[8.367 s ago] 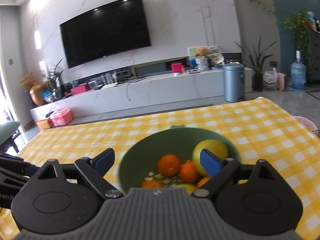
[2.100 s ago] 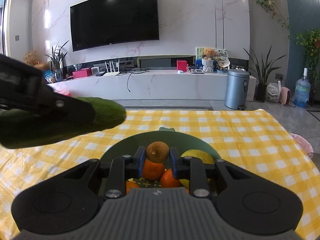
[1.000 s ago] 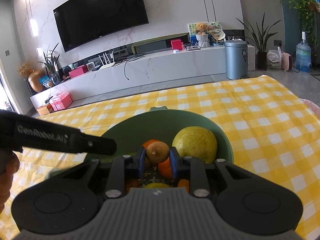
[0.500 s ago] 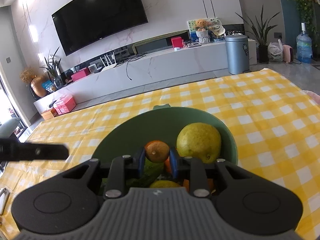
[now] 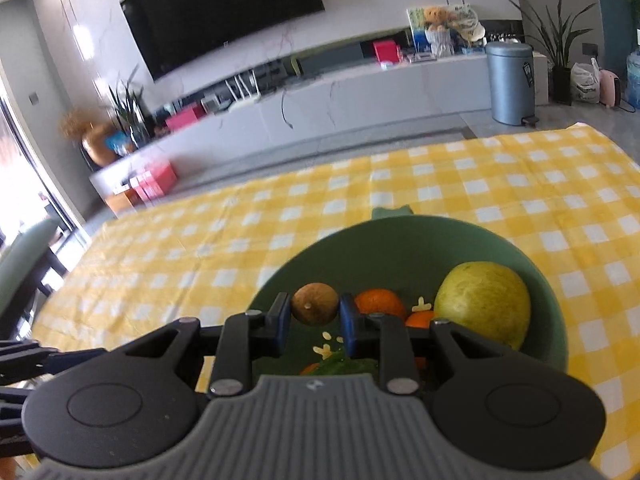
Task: Organize fruits
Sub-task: 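Lower the cucumber and longan into the green bowl and open both tools, then withdraw both tools from the bowl toward the remaining longans and tomato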
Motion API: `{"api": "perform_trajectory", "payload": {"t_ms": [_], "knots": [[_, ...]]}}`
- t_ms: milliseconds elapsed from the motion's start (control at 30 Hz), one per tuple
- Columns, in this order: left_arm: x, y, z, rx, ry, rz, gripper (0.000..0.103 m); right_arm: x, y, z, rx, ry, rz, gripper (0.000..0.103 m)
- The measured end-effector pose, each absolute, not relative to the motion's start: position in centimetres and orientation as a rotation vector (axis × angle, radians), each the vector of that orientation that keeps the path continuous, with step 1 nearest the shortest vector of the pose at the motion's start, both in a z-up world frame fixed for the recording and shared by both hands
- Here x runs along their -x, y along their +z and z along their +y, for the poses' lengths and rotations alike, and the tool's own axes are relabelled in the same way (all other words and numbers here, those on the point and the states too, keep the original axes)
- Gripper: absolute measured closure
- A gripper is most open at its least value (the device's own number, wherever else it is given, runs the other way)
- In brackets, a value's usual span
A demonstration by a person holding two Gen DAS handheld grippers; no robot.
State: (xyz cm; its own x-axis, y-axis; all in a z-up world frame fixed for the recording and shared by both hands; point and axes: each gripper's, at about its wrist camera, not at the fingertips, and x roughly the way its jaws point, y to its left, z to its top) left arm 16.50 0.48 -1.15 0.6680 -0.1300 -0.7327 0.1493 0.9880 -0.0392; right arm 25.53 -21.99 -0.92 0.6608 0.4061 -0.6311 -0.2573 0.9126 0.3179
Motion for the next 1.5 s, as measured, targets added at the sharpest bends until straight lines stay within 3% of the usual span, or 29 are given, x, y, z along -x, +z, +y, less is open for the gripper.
{"api": "perform_trajectory", "payload": {"t_ms": [533,933,1067,1367,1500], "knots": [[-15.2,-1.8,2.3,0.031,-0.186,0.861,0.052,-25.5,-1.4,-21.7,-0.185,0.346,0.779,0.073],[-12.6,0.7,1.6,-0.048,-0.244,0.774,0.049,-18.9,2.1,-21.3,-0.166,0.356,0.555,0.073],[-11.4,0.9,1.3,-0.086,-0.248,0.732,0.047,-15.9,2.6,-20.6,-0.164,0.391,0.505,0.064],[-9.6,0.3,1.4,-0.102,-0.282,0.721,0.043,-10.6,2.1,-19.0,-0.111,0.365,0.504,0.064],[-9.3,-0.5,1.0,-0.113,-0.332,0.725,0.043,-9.8,1.3,-18.4,-0.070,0.335,0.518,0.055]]}}
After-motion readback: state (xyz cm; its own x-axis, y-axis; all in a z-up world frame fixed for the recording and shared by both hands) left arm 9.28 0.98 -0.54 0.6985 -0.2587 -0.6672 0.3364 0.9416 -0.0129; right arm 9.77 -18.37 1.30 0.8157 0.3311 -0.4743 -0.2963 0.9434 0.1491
